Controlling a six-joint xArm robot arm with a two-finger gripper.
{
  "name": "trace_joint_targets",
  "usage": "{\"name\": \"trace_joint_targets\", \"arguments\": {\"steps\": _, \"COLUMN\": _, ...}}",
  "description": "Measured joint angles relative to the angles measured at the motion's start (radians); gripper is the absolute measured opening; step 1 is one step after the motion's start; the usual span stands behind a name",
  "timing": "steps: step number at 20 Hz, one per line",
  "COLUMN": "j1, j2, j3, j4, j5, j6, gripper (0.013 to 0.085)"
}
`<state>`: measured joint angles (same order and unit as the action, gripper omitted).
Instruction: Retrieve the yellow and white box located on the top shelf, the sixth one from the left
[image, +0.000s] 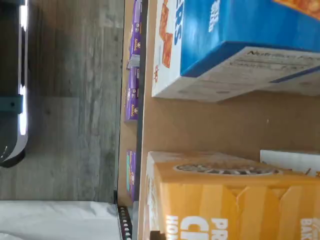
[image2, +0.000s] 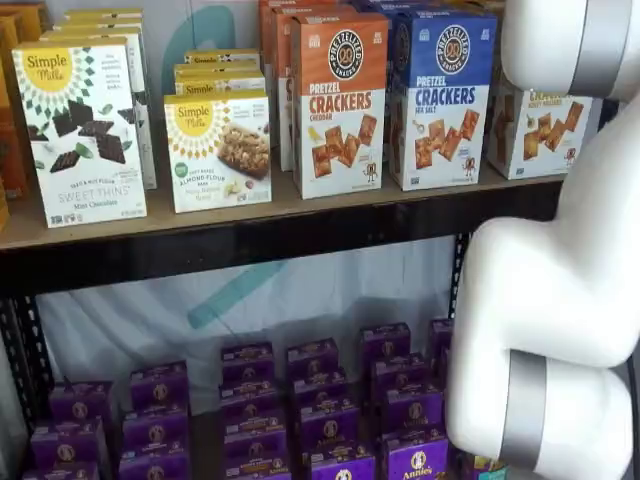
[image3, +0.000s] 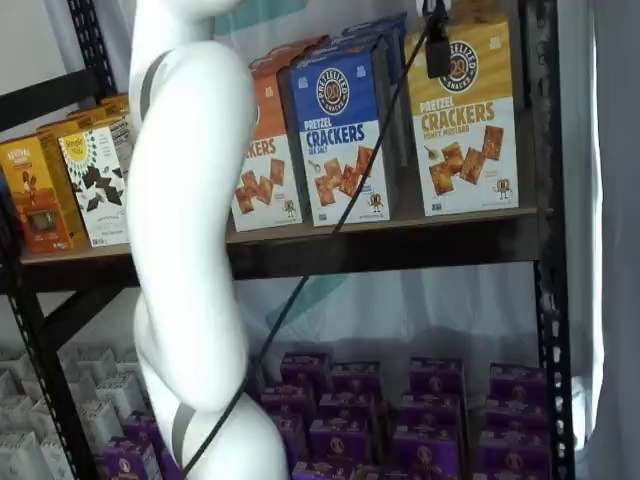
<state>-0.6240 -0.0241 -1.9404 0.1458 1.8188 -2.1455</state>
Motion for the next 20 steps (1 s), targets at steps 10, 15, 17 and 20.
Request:
{"name": "trace_joint_targets", "arguments": {"steps": 10, "j1": -0.009, "j2": 0.007, "j3": -0.025, "j4": 0.006, "j5": 0.03, "j6": -0.003, "gripper": 0.057}}
{"name": "trace_joint_targets", "arguments": {"steps": 15, "j1": -0.023, "j2": -0.033, "j3": -0.001, "j4": 0.003, "j5": 0.048, "j6": -0.016, "gripper": 0.057}}
{"name": "trace_joint_targets", "arguments": {"steps": 17, "j1": -0.031, "j2": -0.061, "j3": 0.02, "j4": 0.005, "j5": 0.061, "j6": -0.023, "gripper": 0.057}}
{"name": "trace_joint_targets", "arguments": {"steps": 20, "j1": -0.042, "j2": -0.097, "j3": 0.049, "j4": 0.009, "j5": 0.077, "j6": -0.03, "gripper": 0.057}}
